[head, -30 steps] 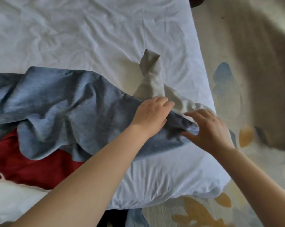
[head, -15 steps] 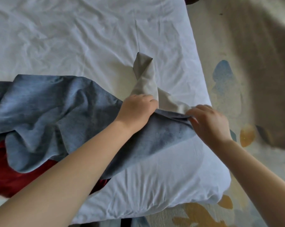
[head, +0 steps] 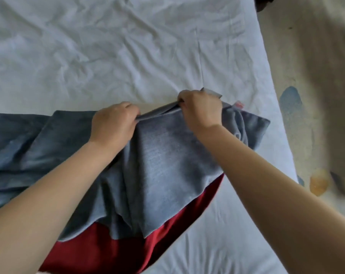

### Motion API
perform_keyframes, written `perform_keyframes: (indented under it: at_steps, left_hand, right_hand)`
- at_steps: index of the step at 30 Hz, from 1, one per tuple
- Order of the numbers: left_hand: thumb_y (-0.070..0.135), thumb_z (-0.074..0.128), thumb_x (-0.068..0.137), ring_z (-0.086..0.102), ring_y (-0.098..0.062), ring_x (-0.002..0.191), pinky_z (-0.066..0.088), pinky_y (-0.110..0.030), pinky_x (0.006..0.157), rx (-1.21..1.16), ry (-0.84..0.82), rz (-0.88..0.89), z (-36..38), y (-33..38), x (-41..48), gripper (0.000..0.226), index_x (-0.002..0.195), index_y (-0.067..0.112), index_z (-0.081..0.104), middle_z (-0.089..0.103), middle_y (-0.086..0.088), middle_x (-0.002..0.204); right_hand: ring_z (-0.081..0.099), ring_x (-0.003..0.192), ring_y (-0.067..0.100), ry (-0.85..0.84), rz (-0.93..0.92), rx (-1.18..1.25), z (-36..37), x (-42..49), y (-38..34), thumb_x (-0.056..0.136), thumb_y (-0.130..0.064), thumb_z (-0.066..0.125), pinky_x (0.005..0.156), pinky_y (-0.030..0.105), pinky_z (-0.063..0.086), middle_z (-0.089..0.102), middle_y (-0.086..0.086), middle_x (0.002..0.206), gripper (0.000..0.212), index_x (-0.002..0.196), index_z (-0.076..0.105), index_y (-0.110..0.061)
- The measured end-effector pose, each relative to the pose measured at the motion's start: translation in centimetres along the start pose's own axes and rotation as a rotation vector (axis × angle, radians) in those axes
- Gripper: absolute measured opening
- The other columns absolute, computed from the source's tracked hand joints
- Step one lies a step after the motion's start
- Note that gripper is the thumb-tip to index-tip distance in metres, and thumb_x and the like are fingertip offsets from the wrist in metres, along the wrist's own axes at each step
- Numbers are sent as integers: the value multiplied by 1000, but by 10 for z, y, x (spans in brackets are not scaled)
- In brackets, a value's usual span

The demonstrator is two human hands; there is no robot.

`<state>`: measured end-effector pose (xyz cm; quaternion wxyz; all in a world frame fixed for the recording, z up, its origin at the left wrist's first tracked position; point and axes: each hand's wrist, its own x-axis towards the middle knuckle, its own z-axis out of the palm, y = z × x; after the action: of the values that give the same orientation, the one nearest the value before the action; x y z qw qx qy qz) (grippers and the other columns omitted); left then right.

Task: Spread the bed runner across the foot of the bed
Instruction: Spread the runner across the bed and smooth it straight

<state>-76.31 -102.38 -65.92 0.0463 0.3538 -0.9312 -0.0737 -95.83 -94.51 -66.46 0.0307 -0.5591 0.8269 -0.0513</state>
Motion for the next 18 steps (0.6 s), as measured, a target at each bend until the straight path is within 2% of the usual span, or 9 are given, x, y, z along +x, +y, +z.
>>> perform_keyframes:
  at_steps: [4, 9, 12, 15, 16, 18]
  left_hand:
    - [7, 59, 83, 60, -39, 75, 43, -37, 54, 52, 37, -174, -7, -61, -4, 9, 88, 9, 66, 63, -13, 90]
    - [7, 56, 85, 59, -39, 78, 36, -34, 55, 134, 34, -364, -12, -119, -16, 12, 91, 8, 66, 62, -16, 94]
    - [4, 53, 86, 57, -37, 76, 33, -33, 53, 158, -34, -383, -6, -123, -22, 13, 89, 8, 65, 60, -14, 91]
    - [-1, 51, 83, 56, -37, 77, 37, -36, 53, 135, 7, -408, 5, -105, -21, 19, 92, 7, 65, 60, -14, 90]
    - [-1, 52, 81, 56, -38, 81, 40, -39, 55, 125, 52, -423, 6, -94, -20, 20, 94, 7, 65, 61, -15, 92]
    - [0, 57, 77, 54, -39, 90, 44, -44, 65, 103, 176, -420, 8, -67, -19, 25, 100, 7, 64, 61, -15, 98]
  right_hand:
    - [51, 65, 28, -30, -103, -12, 6, 31, -57, 86, -9, 53, 47, 28, 20, 64, 4, 82, 14, 96, 61, -16]
    - [60, 78, 30, -150, -274, 73, 25, 48, -107, 83, -2, 53, 54, 32, 38, 63, 6, 87, 24, 102, 59, -15]
    - [60, 78, 32, -175, -272, 141, 40, 46, -109, 83, -2, 51, 57, 33, 43, 60, 6, 81, 18, 93, 57, -16]
    - [63, 80, 32, -120, -325, 161, 47, 36, -88, 86, -6, 51, 59, 34, 48, 65, 7, 91, 23, 103, 62, -17]
    - [64, 79, 32, -70, -366, 174, 44, 30, -77, 86, -7, 50, 58, 33, 47, 67, 8, 93, 27, 107, 64, -16]
    - [64, 71, 32, 115, -476, 227, 35, 13, -50, 81, -7, 51, 51, 30, 42, 68, 8, 83, 28, 101, 70, -12]
